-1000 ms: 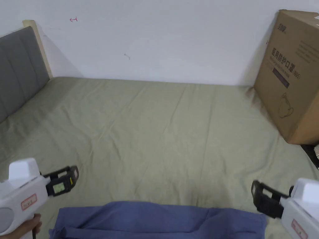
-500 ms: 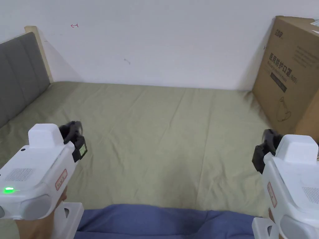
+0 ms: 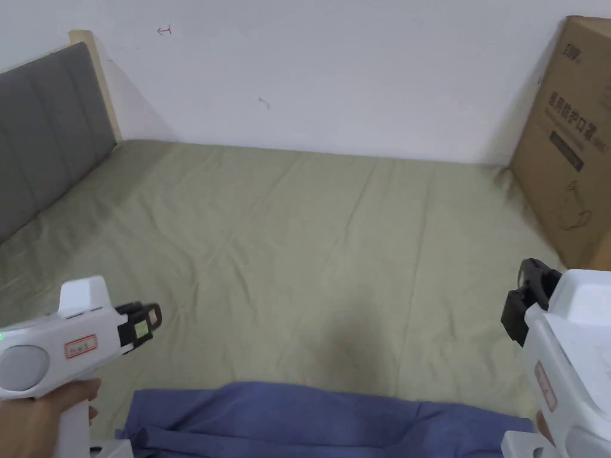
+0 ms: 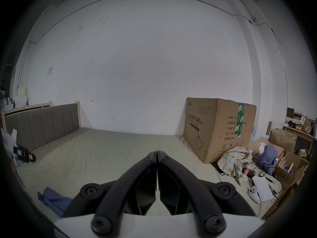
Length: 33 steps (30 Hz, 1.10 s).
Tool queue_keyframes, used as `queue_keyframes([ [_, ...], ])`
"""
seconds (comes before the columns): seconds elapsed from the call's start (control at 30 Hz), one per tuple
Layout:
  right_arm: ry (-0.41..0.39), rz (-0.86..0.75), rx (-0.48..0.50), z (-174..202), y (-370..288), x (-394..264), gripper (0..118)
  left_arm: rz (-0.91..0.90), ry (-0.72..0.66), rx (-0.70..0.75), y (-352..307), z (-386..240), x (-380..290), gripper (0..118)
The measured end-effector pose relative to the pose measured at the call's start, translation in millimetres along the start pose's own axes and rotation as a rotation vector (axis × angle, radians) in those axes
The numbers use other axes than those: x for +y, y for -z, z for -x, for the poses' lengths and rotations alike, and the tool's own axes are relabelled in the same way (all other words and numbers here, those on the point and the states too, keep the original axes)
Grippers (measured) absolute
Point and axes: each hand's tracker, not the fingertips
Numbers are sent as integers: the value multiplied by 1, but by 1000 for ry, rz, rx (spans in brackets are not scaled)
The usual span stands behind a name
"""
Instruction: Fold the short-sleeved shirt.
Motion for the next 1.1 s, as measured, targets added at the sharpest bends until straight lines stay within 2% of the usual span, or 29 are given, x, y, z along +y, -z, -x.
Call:
queue_keyframes([
  [0.1,-1,29,14,5,8,-6,0,145,-135,-41,16,49,-15,0],
  [0.17,4,49,31,8,14,-11,0,234,-131,-7,22,69,-27,2],
  [0.2,19,60,53,8,16,-14,0,267,-143,7,25,78,-33,7],
  [0.27,12,82,54,11,22,-21,0,293,-168,17,30,91,-47,35],
  [0.37,-5,121,54,20,27,-26,0,315,-244,-23,38,106,-63,57],
  [0.43,-8,138,56,24,30,-29,0,344,-298,-44,48,113,-70,96],
  [0.47,-12,146,53,26,31,-31,0,352,-309,-46,52,116,-73,100],
  [0.57,-13,160,52,25,37,-35,0,387,-340,-56,66,120,-80,96],
  [0.6,-15,164,53,26,39,-35,0,382,-336,-52,69,119,-83,87],
  [0.63,-16,166,53,26,37,-34,0,384,-327,-49,73,117,-85,71],
  [0.67,-17,168,51,27,38,-34,0,376,-300,-36,76,116,-86,59],
  [0.73,-15,174,45,26,39,-33,0,377,-287,-40,81,115,-87,46],
  [0.83,1,179,39,20,41,-36,0,368,-262,-45,83,108,-86,16],
  [0.9,5,180,32,15,41,-37,0,395,-242,-49,86,98,-86,8],
  [0.93,4,182,30,14,41,-37,0,372,-188,-6,84,93,-84,6],
  [1.0,5,181,25,11,40,-35,0,327,-111,15,81,96,-74,5],
  [1.1,5,170,22,5,39,-33,0,247,-89,16,58,87,-57,4],
])
